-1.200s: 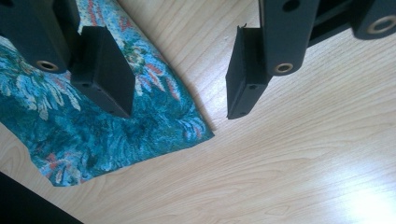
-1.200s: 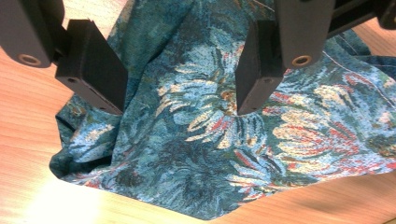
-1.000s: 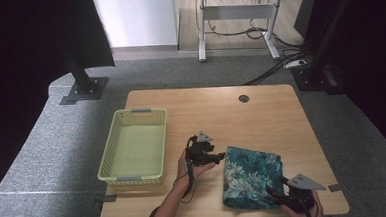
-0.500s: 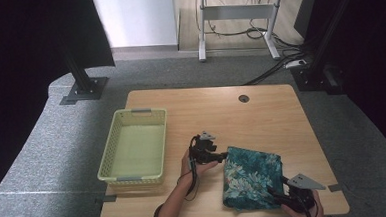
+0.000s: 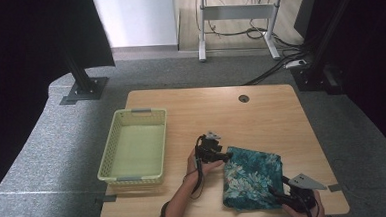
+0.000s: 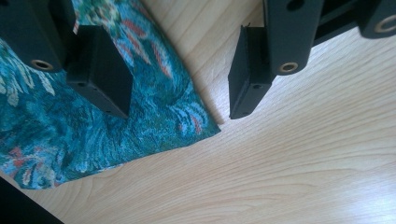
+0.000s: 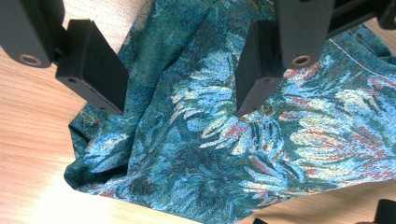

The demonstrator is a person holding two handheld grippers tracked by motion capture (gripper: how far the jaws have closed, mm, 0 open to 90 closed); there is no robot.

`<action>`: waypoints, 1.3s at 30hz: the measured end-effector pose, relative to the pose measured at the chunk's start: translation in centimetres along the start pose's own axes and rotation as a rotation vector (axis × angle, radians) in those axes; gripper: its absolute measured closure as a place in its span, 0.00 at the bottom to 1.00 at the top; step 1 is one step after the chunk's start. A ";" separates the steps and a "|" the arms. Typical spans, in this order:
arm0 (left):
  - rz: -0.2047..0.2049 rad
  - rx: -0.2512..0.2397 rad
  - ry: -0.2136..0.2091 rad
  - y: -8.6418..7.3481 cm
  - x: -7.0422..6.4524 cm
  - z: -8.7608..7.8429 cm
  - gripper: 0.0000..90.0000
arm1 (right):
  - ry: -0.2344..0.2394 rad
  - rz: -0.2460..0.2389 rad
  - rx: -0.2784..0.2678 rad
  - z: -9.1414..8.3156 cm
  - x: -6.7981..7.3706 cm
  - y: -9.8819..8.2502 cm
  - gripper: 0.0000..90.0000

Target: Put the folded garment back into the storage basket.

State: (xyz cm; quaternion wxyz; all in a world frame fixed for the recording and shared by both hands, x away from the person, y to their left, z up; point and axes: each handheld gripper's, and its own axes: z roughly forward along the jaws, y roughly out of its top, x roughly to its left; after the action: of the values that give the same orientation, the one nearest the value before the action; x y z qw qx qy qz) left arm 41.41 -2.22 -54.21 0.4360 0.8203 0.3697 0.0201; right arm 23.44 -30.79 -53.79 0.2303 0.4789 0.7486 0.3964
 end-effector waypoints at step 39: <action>0.196 0.007 0.158 0.6 -2.5 3.6 0.60 | -0.001 0.002 -0.005 0.1 0.2 0.0 0.39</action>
State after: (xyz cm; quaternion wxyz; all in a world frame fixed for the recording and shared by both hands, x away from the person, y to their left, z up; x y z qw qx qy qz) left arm 41.19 -6.47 -55.29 0.3988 0.8499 0.3207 0.1259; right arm 23.37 -30.57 -53.84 0.2313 0.4792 0.7471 0.3984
